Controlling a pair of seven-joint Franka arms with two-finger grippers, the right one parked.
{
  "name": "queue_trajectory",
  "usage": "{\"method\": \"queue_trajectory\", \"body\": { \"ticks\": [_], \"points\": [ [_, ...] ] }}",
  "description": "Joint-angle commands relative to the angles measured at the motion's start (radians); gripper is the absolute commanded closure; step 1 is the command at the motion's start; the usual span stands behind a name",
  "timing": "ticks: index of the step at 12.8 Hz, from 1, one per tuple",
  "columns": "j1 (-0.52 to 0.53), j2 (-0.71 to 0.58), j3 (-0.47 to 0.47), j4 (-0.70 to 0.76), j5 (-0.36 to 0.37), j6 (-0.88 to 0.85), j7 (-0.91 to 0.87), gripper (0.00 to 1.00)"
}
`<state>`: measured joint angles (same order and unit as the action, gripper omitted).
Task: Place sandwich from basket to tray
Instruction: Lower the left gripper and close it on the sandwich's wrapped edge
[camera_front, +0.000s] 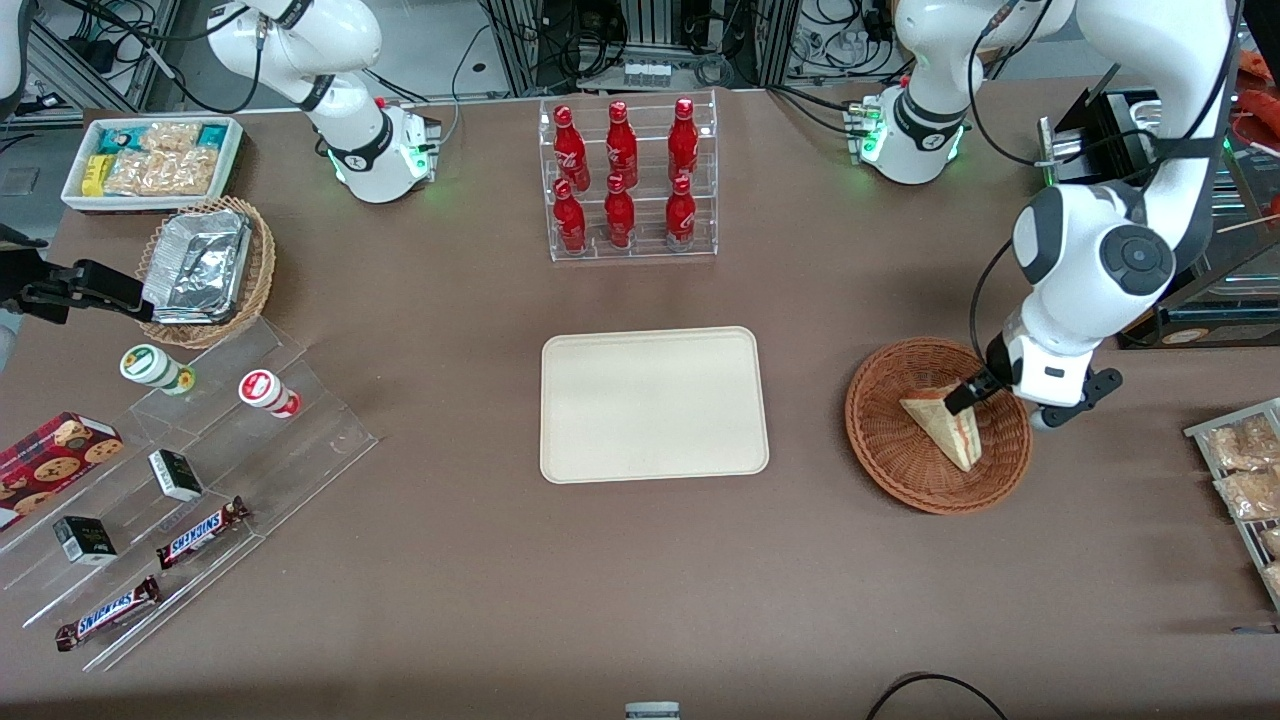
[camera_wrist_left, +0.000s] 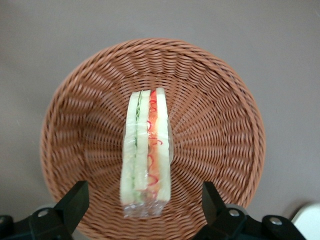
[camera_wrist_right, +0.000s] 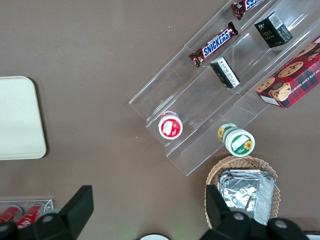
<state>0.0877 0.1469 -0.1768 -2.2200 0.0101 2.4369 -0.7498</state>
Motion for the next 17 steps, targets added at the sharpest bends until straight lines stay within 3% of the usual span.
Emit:
{"method": "queue_trajectory", "body": {
  "ticks": [1,10,11,12,13,17],
  "points": [
    [-0.006,0.017,-0.007,0.000,0.014,0.028,-0.128,0.00],
    [-0.005,0.134,-0.007,0.008,0.014,0.016,-0.097,0.00],
    [-0.005,0.135,-0.007,0.008,0.013,0.014,-0.097,0.13],
    [-0.005,0.129,-0.007,0.008,0.013,0.005,-0.095,0.89],
    [-0.005,0.123,-0.007,0.011,0.014,-0.016,-0.080,1.00],
    [-0.009,0.098,-0.013,0.129,0.054,-0.207,-0.056,1.00]
  ]
}}
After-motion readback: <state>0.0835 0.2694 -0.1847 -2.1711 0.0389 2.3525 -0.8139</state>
